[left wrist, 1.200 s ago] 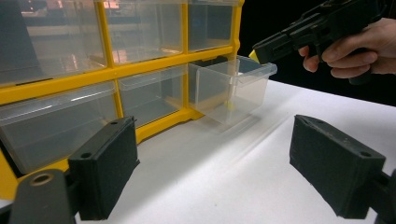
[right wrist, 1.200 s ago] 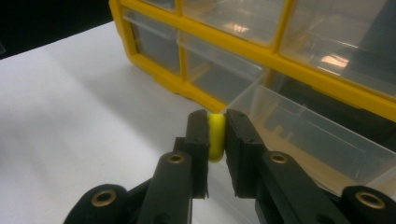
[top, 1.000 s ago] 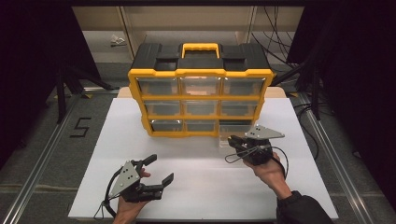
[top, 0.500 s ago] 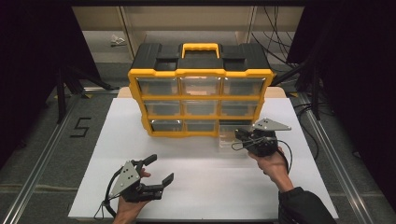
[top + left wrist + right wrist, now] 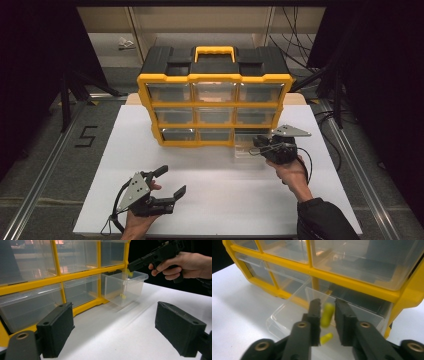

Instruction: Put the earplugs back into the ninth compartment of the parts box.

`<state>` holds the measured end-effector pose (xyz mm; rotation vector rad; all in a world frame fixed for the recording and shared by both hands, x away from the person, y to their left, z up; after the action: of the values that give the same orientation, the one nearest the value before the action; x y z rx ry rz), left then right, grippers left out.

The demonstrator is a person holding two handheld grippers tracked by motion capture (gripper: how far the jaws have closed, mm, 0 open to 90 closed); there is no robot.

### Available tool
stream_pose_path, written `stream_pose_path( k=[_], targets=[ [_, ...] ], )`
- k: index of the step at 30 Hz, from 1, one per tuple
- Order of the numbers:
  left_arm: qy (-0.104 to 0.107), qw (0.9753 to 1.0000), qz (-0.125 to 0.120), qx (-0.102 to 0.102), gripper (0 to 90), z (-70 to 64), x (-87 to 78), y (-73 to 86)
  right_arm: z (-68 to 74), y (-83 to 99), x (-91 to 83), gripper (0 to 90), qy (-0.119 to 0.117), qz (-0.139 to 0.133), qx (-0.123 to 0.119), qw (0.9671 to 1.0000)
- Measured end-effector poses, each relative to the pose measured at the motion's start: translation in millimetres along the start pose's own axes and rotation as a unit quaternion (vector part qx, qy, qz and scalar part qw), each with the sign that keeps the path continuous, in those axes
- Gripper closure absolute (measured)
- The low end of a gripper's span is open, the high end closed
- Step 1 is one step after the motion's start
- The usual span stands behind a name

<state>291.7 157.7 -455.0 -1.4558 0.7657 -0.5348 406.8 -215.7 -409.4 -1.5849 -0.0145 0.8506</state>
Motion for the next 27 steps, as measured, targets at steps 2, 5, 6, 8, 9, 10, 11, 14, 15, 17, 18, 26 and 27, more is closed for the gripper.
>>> stream_pose_path(
  k=[2,5,6,8,9,10,11,14,15,17,18,26,27],
  targets=[
    [0.000,1.0000,0.000,0.000,14.8,0.0,0.0,0.0,-0.2,0.6,0.4,68.1,-0.003,0.002,0.000,1.0000],
    [0.000,1.0000,-0.001,-0.001,14.8,0.0,-0.1,0.0,-0.1,0.4,0.3,64.6,-0.006,-0.002,0.003,1.0000],
    [0.000,1.0000,-0.001,-0.001,14.8,0.0,-0.1,0.0,0.0,0.2,-0.4,64.0,-0.008,-0.003,0.003,1.0000],
    [0.000,1.0000,-0.001,-0.001,14.8,0.0,-0.2,0.0,0.9,-0.8,-2.5,62.4,-0.010,-0.007,0.001,0.9999],
    [0.000,1.0000,-0.001,-0.001,14.8,0.0,-0.2,-0.1,1.8,-1.7,-4.0,61.8,-0.012,-0.009,0.000,0.9999],
    [0.000,1.0000,-0.001,-0.002,14.8,-0.1,-0.3,-0.1,2.4,-2.2,-5.1,61.4,-0.014,-0.010,0.000,0.9998],
    [0.000,1.0000,-0.001,-0.001,14.8,0.0,-0.3,-0.2,3.4,-2.9,-6.3,60.6,-0.016,-0.013,-0.001,0.9998],
    [0.000,1.0000,-0.001,-0.002,14.8,-0.2,-0.6,-0.2,7.4,-4.7,-9.6,57.5,-0.022,-0.016,-0.007,0.9996],
    [0.000,1.0000,-0.001,-0.002,14.8,-0.1,-0.6,-0.3,8.9,-5.2,-10.5,56.7,-0.025,-0.019,-0.008,0.9995],
    [0.000,1.0000,-0.001,-0.001,14.8,-0.1,-0.3,-0.2,12.4,-6.0,-12.4,55.0,-0.031,-0.022,-0.010,0.9992],
    [0.000,1.0000,-0.001,-0.001,14.8,-0.2,-0.1,-0.4,14.6,-6.5,-13.3,53.7,-0.034,-0.023,-0.012,0.9991],
    [0.001,1.0000,-0.001,-0.002,14.7,-0.3,-0.4,-0.4,31.7,-12.6,-25.0,41.0,-0.050,-0.056,-0.021,0.9970],
    [0.001,1.0000,0.000,-0.002,14.8,-0.2,-0.4,-0.4,33.7,-13.0,-26.3,40.4,-0.053,-0.060,-0.020,0.9965]
  ],
)
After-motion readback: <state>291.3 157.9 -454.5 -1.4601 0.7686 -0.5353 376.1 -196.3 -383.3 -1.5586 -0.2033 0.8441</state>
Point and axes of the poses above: each handheld gripper's, and its own axes: x roughly forward along the jaws, y roughly out of its underside, z roughly to its left, the point moved 1 cm from there along x, roughly forward along the jaws, and after that the axes turned 1 degree about y, right-handed, at the moved point
